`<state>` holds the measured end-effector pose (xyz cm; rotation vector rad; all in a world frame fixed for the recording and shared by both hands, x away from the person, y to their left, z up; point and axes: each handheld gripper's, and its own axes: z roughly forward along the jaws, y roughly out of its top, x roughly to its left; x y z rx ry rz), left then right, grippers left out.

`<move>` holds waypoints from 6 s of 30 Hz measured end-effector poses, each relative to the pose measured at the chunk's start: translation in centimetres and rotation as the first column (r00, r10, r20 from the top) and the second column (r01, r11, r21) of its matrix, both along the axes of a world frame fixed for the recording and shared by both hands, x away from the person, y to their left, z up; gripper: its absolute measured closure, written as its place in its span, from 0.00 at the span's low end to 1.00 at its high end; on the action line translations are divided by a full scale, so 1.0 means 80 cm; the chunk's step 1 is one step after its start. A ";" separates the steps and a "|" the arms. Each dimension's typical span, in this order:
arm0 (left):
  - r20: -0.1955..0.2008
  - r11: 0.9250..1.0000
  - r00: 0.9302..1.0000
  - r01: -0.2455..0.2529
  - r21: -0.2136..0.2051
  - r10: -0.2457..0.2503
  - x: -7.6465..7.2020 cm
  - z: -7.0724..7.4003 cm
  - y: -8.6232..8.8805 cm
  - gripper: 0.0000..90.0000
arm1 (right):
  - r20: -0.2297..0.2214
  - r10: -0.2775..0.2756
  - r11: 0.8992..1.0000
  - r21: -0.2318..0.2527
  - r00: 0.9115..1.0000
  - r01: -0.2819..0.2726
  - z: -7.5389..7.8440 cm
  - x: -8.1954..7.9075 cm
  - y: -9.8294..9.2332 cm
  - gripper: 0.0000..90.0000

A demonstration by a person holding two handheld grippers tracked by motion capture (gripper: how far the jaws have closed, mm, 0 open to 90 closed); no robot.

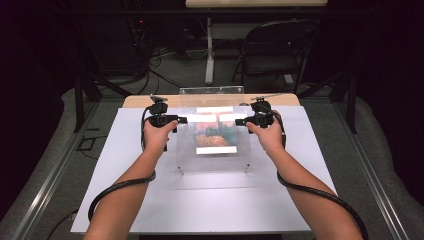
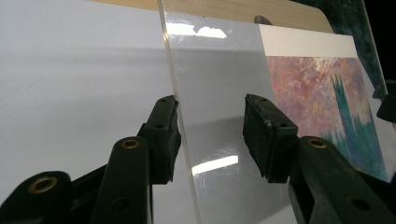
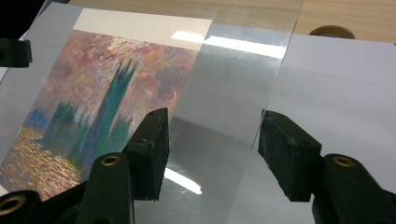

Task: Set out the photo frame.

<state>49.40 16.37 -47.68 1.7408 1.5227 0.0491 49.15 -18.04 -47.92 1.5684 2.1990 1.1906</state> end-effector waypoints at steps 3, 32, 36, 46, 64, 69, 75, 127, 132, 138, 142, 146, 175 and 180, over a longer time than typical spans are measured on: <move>0.005 1.000 1.000 0.007 0.004 -0.007 -0.003 0.003 0.000 0.63 | 0.005 0.000 1.000 -0.004 1.000 0.000 0.003 -0.004 -0.001 0.49; 0.079 0.998 0.996 0.034 0.061 -0.039 -0.051 0.048 0.002 0.71 | 0.106 0.022 0.996 -0.093 0.994 -0.012 0.045 -0.056 0.002 0.58; 0.091 0.997 0.995 0.044 0.060 -0.049 -0.057 0.052 0.003 0.72 | 0.115 0.025 0.995 -0.102 0.993 -0.013 0.049 -0.063 0.001 0.59; 0.109 0.995 0.991 0.065 0.072 -0.073 -0.071 0.060 0.005 0.74 | 0.128 0.037 0.992 -0.123 0.991 -0.021 0.059 -0.079 -0.001 0.63; 0.147 0.994 0.985 0.084 0.075 -0.095 -0.099 0.071 0.011 0.79 | 0.158 0.039 0.993 -0.119 0.987 -0.021 0.071 -0.104 -0.005 0.72; 0.155 0.994 0.983 0.088 0.069 -0.098 -0.104 0.073 0.012 0.80 | 0.166 0.047 0.991 -0.130 0.985 -0.025 0.073 -0.111 -0.006 0.72; 0.166 0.993 0.981 0.094 0.071 -0.105 -0.112 0.075 0.013 0.80 | 0.178 0.052 0.990 -0.137 0.983 -0.028 0.076 -0.117 -0.005 0.74; 0.284 0.986 0.944 0.157 0.057 -0.167 -0.194 0.079 0.024 0.82 | 0.215 0.102 0.994 -0.057 0.971 -0.091 0.086 -0.191 -0.027 0.86; 0.288 0.983 0.940 0.179 0.041 -0.183 -0.204 0.078 0.028 0.80 | 0.222 0.114 0.993 -0.039 0.968 -0.108 0.085 -0.201 -0.030 0.86; 0.295 0.980 0.935 0.196 0.039 -0.199 -0.216 0.077 0.029 0.79 | 0.223 0.136 0.991 -0.040 0.965 -0.130 0.085 -0.214 -0.032 0.85; 0.297 0.977 0.932 0.209 0.030 -0.208 -0.223 0.076 0.031 0.78 | 0.223 0.145 0.989 -0.040 0.964 -0.140 0.084 -0.221 -0.033 0.85; 0.300 0.976 0.930 0.215 0.029 -0.213 -0.231 0.074 0.031 0.77 | 0.222 0.153 0.988 -0.036 0.963 -0.149 0.083 -0.228 -0.034 0.84; 0.334 0.972 0.916 0.234 0.012 -0.224 -0.240 0.067 0.031 0.50 | 0.252 0.190 0.981 -0.005 0.949 -0.195 0.073 -0.234 -0.034 0.51; 0.361 0.978 0.910 0.202 0.046 -0.205 -0.245 0.063 0.036 0.40 | 0.260 0.185 0.981 0.009 0.948 -0.193 0.071 -0.234 -0.040 0.41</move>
